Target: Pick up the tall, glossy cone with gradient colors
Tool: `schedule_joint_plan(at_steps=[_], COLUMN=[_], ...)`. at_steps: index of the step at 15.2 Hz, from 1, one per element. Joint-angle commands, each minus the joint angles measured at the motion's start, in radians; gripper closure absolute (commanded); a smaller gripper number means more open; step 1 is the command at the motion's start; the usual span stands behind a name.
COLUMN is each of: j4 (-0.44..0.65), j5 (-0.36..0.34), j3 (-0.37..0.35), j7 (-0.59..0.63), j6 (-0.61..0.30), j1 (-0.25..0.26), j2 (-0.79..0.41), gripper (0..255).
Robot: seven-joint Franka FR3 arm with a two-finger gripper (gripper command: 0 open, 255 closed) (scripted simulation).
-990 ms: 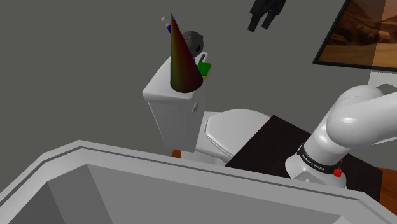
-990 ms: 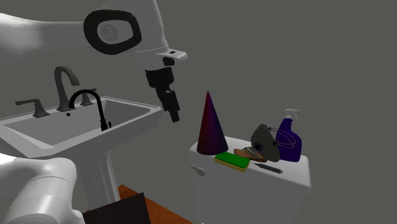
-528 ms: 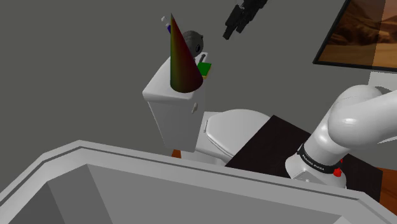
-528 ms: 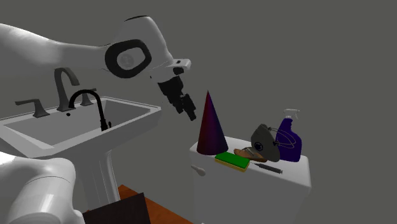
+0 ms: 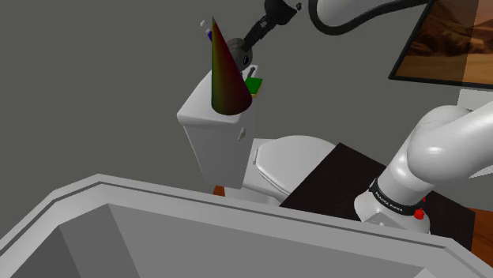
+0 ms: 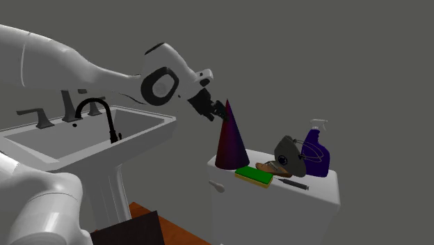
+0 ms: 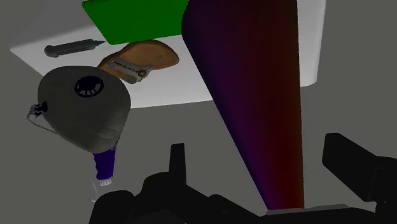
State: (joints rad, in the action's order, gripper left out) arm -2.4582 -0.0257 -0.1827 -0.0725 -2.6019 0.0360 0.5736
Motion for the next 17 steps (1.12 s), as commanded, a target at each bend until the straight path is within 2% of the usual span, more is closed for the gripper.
schedule_joint_plan(at_steps=[1,4,6,12,14,16,17], j4=[0.003,0.026,0.052,0.016,-0.003,-0.003,-0.003], j5=[-0.038,-0.125,-0.209,-0.267,-0.293,-0.292,-0.293], j3=[-0.035,-0.116,-0.202,-0.282,-0.327,-0.327,-0.33], j7=[0.005,0.041,0.091,0.151,0.181,0.18,0.182], j6=[-0.128,-0.297,-0.402,-0.487,-0.524,-0.524,-0.524], j1=[-0.017,-0.08,-0.164,-0.253,-0.304,-0.304,-0.307], j2=[-0.055,-0.143,-0.201,-0.227,-0.236,-0.236,-0.237], gripper=[0,0,0,0,0,0,255])
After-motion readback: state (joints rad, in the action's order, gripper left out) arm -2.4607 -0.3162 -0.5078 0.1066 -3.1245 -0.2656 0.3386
